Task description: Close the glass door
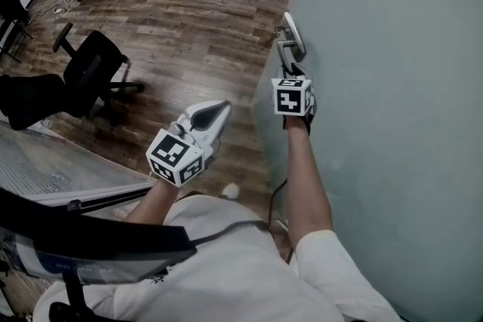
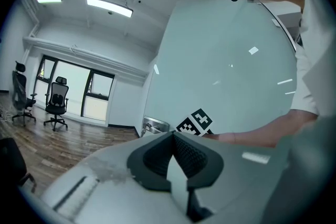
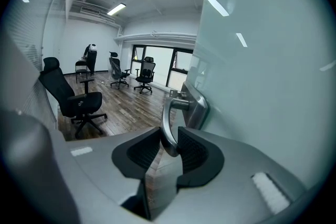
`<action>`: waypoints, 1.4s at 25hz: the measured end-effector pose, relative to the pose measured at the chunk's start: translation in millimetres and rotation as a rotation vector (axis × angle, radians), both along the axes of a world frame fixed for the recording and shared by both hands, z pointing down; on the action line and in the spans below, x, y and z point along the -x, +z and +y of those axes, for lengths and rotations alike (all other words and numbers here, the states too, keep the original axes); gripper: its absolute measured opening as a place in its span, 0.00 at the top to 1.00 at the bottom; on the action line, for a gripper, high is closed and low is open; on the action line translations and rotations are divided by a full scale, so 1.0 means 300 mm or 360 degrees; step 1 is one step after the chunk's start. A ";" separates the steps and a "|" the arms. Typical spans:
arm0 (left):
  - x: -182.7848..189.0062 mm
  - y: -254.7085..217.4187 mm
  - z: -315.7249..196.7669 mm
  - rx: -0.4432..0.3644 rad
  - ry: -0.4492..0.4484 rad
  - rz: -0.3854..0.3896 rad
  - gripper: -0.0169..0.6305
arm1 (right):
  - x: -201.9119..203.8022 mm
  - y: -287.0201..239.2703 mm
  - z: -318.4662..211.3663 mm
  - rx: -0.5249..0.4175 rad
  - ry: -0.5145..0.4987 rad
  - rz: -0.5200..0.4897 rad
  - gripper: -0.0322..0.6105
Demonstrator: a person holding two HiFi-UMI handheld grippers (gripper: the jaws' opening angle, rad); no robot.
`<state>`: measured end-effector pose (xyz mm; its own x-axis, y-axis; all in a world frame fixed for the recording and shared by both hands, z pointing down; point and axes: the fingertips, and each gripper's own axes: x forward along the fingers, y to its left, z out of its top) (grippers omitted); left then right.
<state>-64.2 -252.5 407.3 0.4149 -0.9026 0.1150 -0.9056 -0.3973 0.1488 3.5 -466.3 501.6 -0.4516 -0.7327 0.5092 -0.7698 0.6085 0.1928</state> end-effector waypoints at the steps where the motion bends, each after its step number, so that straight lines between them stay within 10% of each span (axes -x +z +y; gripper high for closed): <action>1: 0.008 0.000 0.011 0.0002 -0.0005 0.0003 0.97 | 0.009 -0.004 0.009 -0.0003 -0.0011 -0.0005 0.78; 35: 0.431 -0.051 0.641 -0.0097 -0.0149 0.0082 0.97 | 0.425 -0.010 0.604 0.0012 -0.0371 0.0093 0.77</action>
<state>-193.6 -60.4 392.1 0.3323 -0.9424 0.0396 -0.9310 -0.3209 0.1741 -124.0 -285.1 498.6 -0.5779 -0.6081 0.5443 -0.5959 0.7701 0.2277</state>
